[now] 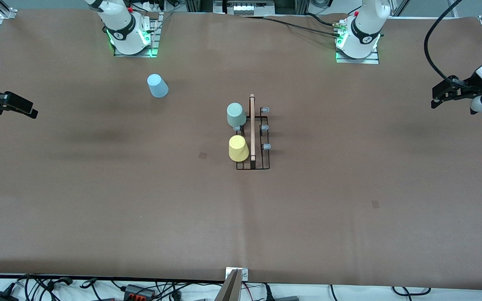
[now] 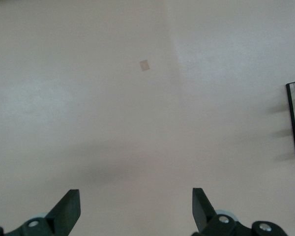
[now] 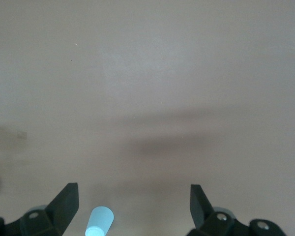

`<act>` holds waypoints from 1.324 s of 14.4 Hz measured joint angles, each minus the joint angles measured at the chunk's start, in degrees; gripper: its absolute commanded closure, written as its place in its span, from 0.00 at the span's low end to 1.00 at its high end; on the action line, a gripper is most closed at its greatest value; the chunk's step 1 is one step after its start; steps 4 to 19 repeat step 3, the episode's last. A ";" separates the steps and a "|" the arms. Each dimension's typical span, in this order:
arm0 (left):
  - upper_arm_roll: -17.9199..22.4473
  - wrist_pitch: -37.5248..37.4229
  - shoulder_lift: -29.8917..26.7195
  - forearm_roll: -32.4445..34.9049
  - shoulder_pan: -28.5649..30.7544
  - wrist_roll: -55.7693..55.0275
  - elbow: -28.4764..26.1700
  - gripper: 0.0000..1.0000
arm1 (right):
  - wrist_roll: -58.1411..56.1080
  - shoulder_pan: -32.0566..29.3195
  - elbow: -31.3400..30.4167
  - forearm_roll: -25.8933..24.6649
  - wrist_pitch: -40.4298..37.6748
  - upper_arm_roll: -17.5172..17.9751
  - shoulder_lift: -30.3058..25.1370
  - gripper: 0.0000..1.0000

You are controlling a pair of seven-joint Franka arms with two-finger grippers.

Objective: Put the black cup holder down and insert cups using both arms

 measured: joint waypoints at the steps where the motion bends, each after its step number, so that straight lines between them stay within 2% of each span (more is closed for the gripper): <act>1: -0.01 0.00 0.00 0.00 0.02 0.00 0.01 0.00 | 0.00 0.00 -0.04 0.00 0.01 0.00 0.00 0.00; 19: -0.11 0.00 0.00 0.00 -0.06 0.00 0.18 0.00 | 0.00 0.00 -0.11 0.00 0.03 0.00 0.00 0.00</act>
